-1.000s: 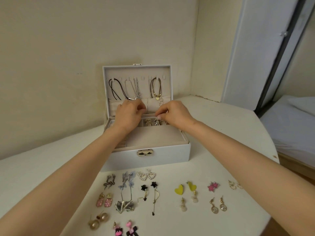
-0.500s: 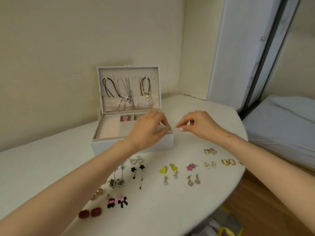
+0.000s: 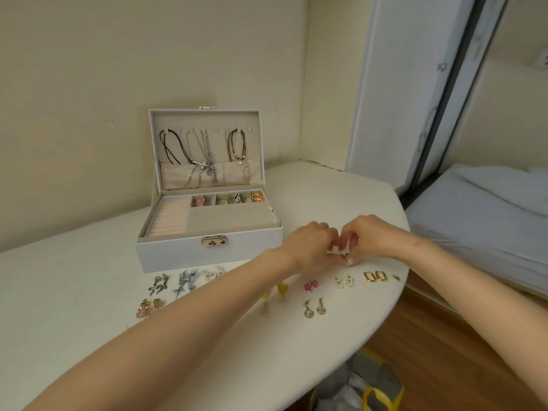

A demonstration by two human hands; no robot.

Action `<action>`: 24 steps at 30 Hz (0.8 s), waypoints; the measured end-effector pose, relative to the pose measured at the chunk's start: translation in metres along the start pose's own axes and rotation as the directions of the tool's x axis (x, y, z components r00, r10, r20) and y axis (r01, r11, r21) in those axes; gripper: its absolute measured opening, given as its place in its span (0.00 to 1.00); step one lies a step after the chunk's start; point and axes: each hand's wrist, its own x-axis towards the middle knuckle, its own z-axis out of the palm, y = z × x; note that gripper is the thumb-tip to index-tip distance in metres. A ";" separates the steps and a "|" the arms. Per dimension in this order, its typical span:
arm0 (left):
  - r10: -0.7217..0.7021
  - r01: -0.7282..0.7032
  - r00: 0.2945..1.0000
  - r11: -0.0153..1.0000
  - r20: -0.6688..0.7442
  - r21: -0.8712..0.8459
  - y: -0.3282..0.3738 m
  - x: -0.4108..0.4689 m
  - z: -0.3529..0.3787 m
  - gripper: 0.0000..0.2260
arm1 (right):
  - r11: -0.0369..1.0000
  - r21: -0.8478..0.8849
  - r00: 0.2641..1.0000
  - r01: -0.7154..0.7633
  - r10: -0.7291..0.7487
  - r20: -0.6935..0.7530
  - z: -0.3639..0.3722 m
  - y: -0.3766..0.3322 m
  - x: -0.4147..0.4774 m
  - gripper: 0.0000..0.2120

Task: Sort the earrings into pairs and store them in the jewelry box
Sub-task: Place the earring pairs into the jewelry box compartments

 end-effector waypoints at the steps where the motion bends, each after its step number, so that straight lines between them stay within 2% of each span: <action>1: -0.016 0.016 1.000 1.000 0.010 -0.003 0.001 0.003 0.002 0.18 | 1.000 0.003 1.000 -0.004 0.004 -0.002 0.001 0.001 0.001 0.11; 3: -0.043 0.044 0.999 0.999 0.024 -0.008 0.002 0.007 0.006 0.17 | 0.999 0.032 1.000 -0.016 0.016 -0.003 0.002 0.004 0.002 0.08; 10: -0.033 0.035 0.999 0.997 0.028 -0.067 0.000 0.012 0.011 0.12 | 0.991 0.133 1.000 0.007 -0.010 0.024 0.003 0.007 0.002 0.11; 14: -0.002 0.000 1.000 0.994 -0.025 -0.108 -0.004 0.006 0.005 0.11 | 0.968 0.251 1.000 0.012 -0.014 0.005 -0.001 0.004 0.005 0.11; 19: -0.004 -0.026 0.991 0.975 -0.135 -0.221 -0.014 -0.010 -0.015 0.11 | 0.859 0.512 1.000 0.027 -0.026 -0.011 -0.013 -0.011 0.004 0.07; 24: -0.017 -0.066 0.969 0.943 -0.245 -0.327 -0.029 -0.030 -0.038 0.09 | 0.765 0.639 0.997 0.079 -0.071 -0.039 -0.024 -0.034 0.008 0.06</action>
